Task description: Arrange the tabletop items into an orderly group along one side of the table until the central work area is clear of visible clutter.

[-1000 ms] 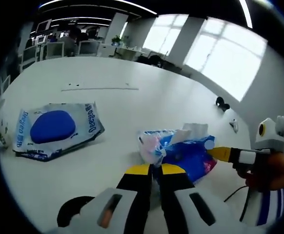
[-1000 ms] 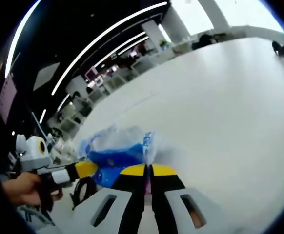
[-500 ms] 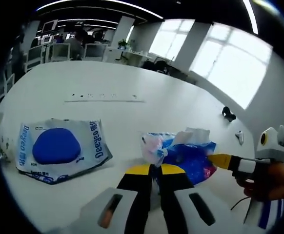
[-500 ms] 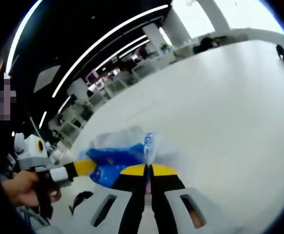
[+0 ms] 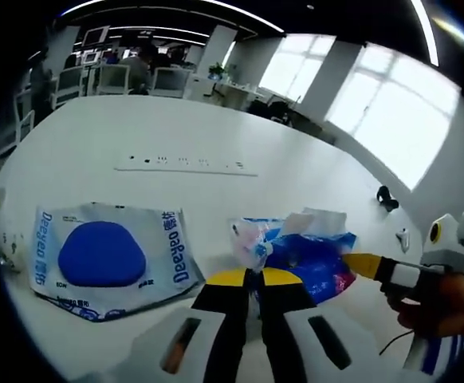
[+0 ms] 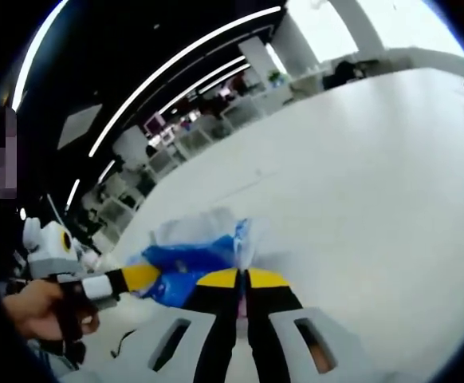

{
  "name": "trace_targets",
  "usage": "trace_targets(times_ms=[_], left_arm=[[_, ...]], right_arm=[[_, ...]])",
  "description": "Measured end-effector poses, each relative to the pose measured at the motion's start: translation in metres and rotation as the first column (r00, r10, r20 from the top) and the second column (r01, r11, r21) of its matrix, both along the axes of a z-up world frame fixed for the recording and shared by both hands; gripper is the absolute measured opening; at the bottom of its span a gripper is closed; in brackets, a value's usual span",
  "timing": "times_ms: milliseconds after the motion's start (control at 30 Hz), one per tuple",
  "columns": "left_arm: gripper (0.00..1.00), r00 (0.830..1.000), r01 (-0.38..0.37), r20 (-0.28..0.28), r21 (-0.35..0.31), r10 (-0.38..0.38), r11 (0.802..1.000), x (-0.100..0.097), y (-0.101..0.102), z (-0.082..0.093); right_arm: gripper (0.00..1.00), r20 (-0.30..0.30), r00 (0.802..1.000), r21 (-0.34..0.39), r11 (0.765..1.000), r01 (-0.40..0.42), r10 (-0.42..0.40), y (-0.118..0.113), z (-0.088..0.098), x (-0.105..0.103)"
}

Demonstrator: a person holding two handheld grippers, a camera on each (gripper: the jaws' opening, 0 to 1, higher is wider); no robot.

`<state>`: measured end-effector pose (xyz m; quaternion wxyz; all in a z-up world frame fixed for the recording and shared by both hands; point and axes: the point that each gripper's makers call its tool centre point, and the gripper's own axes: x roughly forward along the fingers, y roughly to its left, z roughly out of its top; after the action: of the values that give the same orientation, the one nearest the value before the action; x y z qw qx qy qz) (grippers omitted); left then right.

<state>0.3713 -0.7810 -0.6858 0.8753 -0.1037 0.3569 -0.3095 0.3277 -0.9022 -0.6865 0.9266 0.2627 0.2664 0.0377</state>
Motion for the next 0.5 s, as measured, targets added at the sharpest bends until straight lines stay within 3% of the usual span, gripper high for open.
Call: trace_targets(times_ms=[500], left_arm=[[0.03, 0.994, -0.061, -0.091, -0.022, 0.059, 0.998, 0.020, -0.003, -0.020]], right_arm=[[0.00, -0.028, 0.999, 0.024, 0.999, 0.024, -0.024, -0.007, -0.016, 0.032]])
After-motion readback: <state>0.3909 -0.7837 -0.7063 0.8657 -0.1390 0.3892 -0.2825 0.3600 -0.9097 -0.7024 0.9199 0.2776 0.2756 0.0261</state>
